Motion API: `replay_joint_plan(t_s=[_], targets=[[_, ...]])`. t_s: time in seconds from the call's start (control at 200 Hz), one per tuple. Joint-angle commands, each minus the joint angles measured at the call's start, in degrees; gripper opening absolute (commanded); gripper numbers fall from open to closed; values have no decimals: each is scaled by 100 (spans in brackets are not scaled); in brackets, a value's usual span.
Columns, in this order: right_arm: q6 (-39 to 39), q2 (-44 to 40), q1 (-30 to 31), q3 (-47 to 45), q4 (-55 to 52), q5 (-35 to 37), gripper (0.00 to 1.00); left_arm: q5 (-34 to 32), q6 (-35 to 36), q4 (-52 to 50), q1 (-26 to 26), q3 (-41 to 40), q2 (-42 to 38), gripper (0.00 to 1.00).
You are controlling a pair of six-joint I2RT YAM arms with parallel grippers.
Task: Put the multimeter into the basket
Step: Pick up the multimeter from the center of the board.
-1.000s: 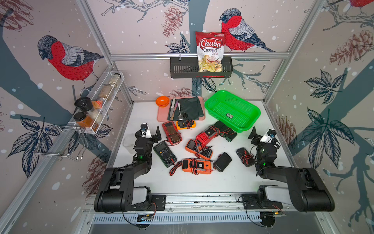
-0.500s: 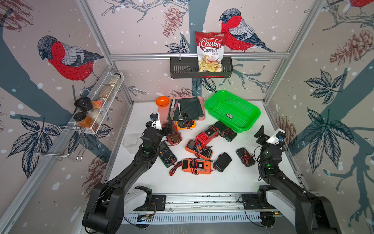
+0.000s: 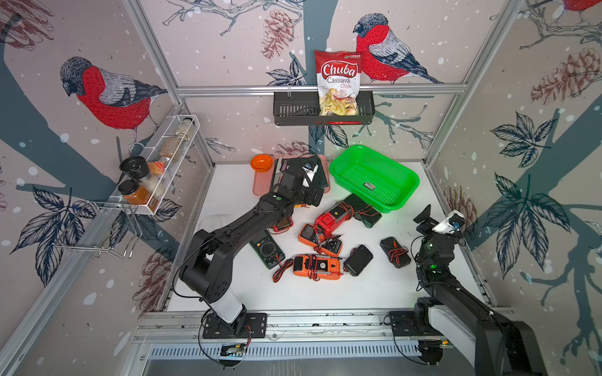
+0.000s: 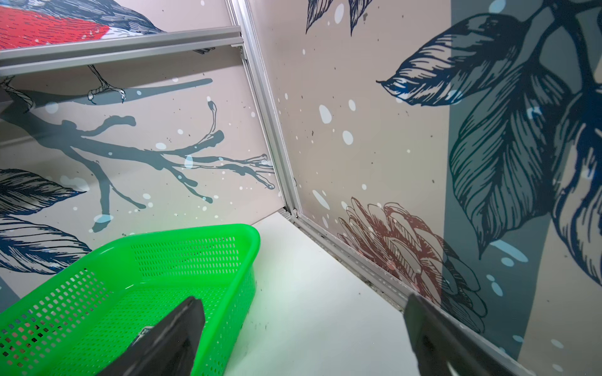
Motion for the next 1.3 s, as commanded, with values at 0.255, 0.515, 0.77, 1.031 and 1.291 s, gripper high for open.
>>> replay_joint_plan(t_s=[0.255,0.515,0.77,1.031,1.291], targets=[[96,107,1,142,-181,93,100,-348,501,-2310,-593,1889,1688,98],[113,213,3,217,-252,65,100,-278,502,-2761,-625,2348,2139,98],[122,278,5,257,-271,46,100,256,582,-2937,-633,2478,2351,98],[107,476,12,351,-307,-37,100,208,433,-2946,-629,2585,2141,98],[105,626,71,442,-340,-63,100,785,533,-3093,-720,2491,2010,98]])
